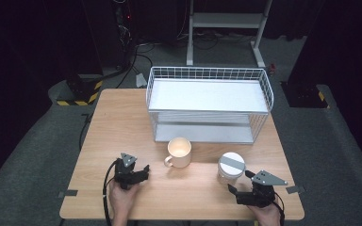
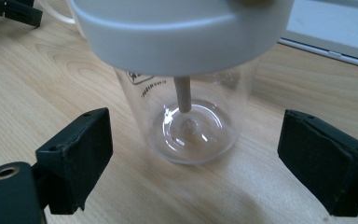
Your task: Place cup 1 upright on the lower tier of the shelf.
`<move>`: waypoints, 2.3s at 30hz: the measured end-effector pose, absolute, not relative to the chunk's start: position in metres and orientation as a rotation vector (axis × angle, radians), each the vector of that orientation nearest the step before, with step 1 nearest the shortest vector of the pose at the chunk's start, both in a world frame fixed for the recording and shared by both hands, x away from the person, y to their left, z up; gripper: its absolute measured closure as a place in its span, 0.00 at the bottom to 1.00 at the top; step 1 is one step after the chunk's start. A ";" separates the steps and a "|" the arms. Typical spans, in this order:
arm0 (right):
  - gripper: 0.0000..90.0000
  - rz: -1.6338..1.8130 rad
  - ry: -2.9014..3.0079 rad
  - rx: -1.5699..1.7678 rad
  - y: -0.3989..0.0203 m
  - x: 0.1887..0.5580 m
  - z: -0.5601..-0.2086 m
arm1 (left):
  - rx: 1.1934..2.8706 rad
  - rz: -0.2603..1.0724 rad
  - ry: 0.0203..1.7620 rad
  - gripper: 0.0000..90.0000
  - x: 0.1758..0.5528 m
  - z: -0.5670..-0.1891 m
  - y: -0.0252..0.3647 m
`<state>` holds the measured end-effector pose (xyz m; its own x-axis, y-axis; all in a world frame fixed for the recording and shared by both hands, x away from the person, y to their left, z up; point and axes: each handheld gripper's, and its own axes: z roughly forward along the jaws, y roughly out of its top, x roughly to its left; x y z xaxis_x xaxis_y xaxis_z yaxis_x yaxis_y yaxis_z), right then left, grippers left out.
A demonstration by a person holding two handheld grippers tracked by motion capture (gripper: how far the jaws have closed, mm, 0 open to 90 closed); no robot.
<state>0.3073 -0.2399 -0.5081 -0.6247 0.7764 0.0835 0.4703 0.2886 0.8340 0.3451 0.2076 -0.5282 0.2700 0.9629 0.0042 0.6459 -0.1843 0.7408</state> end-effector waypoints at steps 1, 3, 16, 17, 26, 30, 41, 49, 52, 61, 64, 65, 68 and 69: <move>0.11 1.264 2.227 1.132 -0.238 0.310 -0.507 | 1.914 0.647 1.449 0.25 0.345 -0.528 0.208; 0.11 1.266 2.225 1.128 -0.237 0.311 -0.507 | 1.914 0.647 1.448 0.25 0.345 -0.528 0.208; 0.11 1.273 2.231 1.102 -0.224 0.324 -0.505 | 1.914 0.647 1.448 0.25 0.345 -0.528 0.208; 0.11 1.272 2.230 1.098 -0.224 0.325 -0.505 | 1.914 0.647 1.448 0.25 0.345 -0.528 0.208; 0.12 1.263 2.213 1.099 -0.216 0.330 -0.505 | 1.914 0.647 1.448 0.25 0.345 -0.528 0.208; 0.14 1.257 2.206 1.089 -0.215 0.331 -0.505 | 1.914 0.647 1.448 0.25 0.345 -0.528 0.208; 0.19 1.240 2.214 1.070 -0.210 0.335 -0.508 | 1.914 0.646 1.449 0.25 0.345 -0.528 0.208; 0.20 1.233 2.205 1.046 -0.209 0.334 -0.508 | 1.914 0.646 1.449 0.25 0.345 -0.528 0.208; 0.21 1.231 2.208 1.039 -0.209 0.334 -0.508 | 1.914 0.647 1.448 0.25 0.345 -0.528 0.208; 0.21 1.233 2.207 1.030 -0.209 0.336 -0.508 | 1.914 0.646 1.449 0.25 0.345 -0.528 0.208; 0.21 1.235 2.204 1.034 -0.210 0.336 -0.508 | 1.914 0.646 1.449 0.25 0.345 -0.528 0.208; 0.21 1.235 2.204 1.034 -0.210 0.336 -0.508 | 1.914 0.646 1.449 0.25 0.345 -0.528 0.208; 0.21 1.238 2.198 1.043 -0.210 0.337 -0.508 | 1.914 0.647 1.448 0.25 0.345 -0.528 0.208; 0.21 1.239 2.200 1.044 -0.211 0.337 -0.507 | 1.914 0.647 1.448 0.25 0.345 -0.528 0.208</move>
